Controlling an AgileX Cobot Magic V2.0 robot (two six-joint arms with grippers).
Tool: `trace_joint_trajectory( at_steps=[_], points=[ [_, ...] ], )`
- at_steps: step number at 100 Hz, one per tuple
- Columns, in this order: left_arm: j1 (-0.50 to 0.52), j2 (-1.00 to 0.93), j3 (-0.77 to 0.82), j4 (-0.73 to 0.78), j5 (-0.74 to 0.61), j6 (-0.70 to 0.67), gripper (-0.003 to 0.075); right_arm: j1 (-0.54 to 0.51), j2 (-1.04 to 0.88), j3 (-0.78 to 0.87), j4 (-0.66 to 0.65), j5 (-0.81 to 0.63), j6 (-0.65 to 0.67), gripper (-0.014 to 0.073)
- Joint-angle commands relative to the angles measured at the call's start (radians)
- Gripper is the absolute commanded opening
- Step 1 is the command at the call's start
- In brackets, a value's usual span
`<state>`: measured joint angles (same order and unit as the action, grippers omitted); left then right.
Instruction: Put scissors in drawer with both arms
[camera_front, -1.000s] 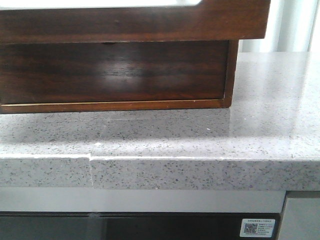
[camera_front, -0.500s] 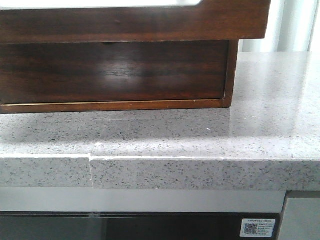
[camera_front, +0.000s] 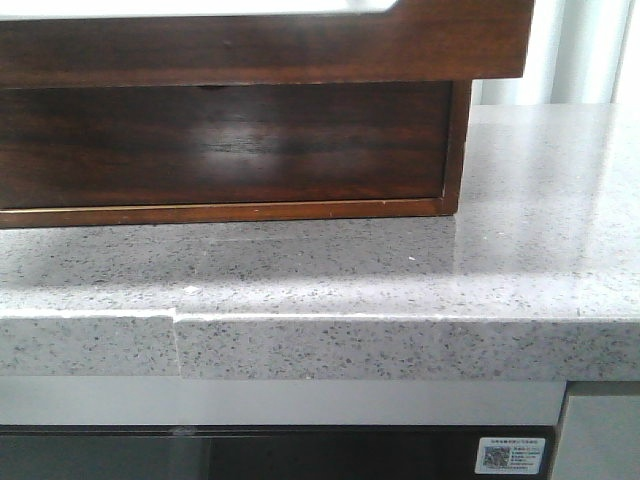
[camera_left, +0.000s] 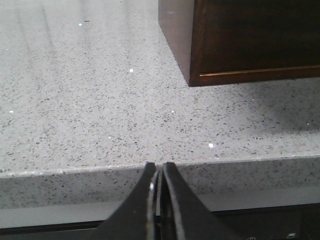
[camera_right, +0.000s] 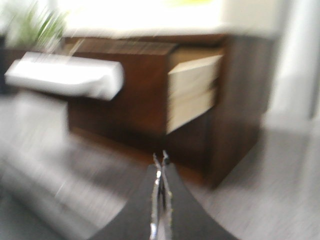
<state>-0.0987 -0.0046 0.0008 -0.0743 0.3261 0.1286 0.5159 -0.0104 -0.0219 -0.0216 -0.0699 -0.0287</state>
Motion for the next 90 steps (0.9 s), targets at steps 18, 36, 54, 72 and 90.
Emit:
trace_joint_trajectory(
  at_steps=[18,36,54,72,90],
  points=[
    [-0.001,-0.032,0.025,-0.009,-0.034,-0.001,-0.0019,-0.319,0.008,0.048,-0.206,-0.256,0.316,-0.0061],
    [-0.001,-0.032,0.025,-0.009,-0.034,-0.001,-0.0019,-0.518,0.008,0.048,-0.206,-0.155,0.318,-0.0061],
    [-0.001,-0.032,0.025,-0.009,-0.034,-0.001,-0.0019,-0.613,0.008,0.048,-0.142,0.07,0.283,-0.0061],
    [-0.001,-0.032,0.025,-0.009,-0.034,-0.001,-0.0019,-0.615,-0.001,0.048,-0.061,0.204,0.144,-0.0061],
    [-0.001,-0.032,0.025,-0.009,-0.034,-0.001,-0.0019,-0.617,-0.017,0.048,-0.052,0.331,0.114,-0.0061]
  ],
)
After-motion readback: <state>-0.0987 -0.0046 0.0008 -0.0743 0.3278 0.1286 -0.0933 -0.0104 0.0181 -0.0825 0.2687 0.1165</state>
